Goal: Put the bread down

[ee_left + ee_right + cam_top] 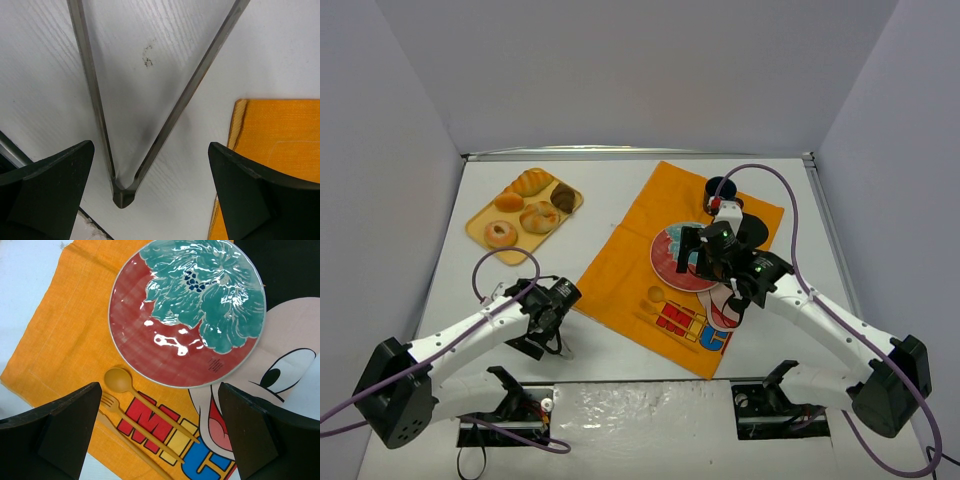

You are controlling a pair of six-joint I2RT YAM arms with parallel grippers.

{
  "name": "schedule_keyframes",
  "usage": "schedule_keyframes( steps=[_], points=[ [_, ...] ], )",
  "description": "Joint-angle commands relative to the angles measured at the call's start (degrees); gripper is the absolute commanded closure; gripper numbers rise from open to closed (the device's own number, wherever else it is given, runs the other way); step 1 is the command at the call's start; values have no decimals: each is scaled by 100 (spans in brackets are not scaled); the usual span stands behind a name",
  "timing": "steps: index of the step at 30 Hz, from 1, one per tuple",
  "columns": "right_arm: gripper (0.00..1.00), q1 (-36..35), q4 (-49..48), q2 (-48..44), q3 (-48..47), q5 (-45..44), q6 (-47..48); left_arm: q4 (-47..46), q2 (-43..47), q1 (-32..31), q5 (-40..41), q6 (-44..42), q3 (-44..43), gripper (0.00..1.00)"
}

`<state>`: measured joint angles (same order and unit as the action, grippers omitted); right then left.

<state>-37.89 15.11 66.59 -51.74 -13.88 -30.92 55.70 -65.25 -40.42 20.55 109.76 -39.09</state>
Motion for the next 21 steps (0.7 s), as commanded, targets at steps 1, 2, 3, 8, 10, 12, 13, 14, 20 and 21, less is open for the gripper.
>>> schedule_keyframes(
  steps=[1,2,3,8,10,12,13,14,20,21],
  points=[
    [0,29,-301,-16,46,48,72,503,192,35,67,352,-165,3],
    [0,27,-324,-8,73,58,57,538,228,35,46,425,-129,3],
    [0,29,-339,-7,94,68,47,560,271,35,33,481,-82,3],
    [0,30,-380,-37,166,115,24,619,480,40,70,647,121,3],
    [0,40,-384,-54,186,122,31,640,517,70,107,674,165,3],
    [0,44,-377,-86,208,123,34,632,530,137,126,664,201,3],
    [0,38,-377,-98,215,129,40,601,524,185,144,616,207,3],
    [0,36,-377,-107,222,131,47,572,512,231,155,521,214,3],
    [0,77,-383,-155,243,161,53,189,252,766,61,-253,181,3],
    [0,76,-386,-158,243,169,51,92,214,835,54,-355,171,3]
  ],
)
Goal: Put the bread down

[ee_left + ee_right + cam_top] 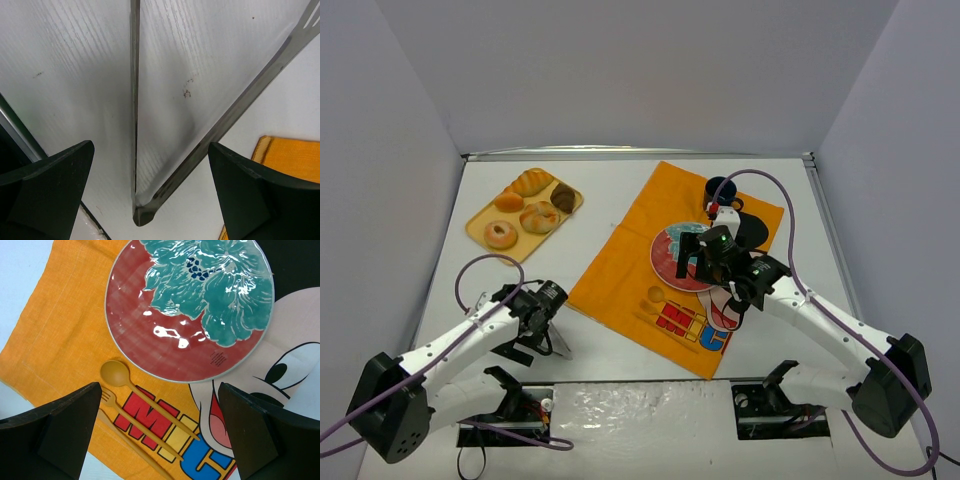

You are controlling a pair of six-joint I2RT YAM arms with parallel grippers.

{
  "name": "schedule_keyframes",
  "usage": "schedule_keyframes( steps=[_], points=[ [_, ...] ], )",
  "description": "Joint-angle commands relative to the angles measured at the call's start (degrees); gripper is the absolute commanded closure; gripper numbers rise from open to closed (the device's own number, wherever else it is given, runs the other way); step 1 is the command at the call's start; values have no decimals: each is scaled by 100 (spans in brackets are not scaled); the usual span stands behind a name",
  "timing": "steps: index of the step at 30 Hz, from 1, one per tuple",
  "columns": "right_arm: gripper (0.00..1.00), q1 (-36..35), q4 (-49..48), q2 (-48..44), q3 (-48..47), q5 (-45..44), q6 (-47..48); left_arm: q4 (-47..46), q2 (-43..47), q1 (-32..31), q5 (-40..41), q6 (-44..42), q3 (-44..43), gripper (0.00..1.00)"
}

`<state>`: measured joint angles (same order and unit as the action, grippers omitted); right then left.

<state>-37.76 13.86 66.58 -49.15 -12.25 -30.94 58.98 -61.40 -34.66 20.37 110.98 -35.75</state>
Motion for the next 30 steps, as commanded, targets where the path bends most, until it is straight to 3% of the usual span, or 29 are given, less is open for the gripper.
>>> schedule_keyframes(
  steps=[1,10,30],
  points=[
    [0,59,-261,-164,-15,10,53,-353,-197,318,70,-576,-173,3],
    [0,84,-261,-115,-7,9,62,-699,-431,589,131,-1327,-488,3],
    [0,110,-279,-101,84,12,74,-832,-548,686,-63,-1261,-343,3]
  ],
)
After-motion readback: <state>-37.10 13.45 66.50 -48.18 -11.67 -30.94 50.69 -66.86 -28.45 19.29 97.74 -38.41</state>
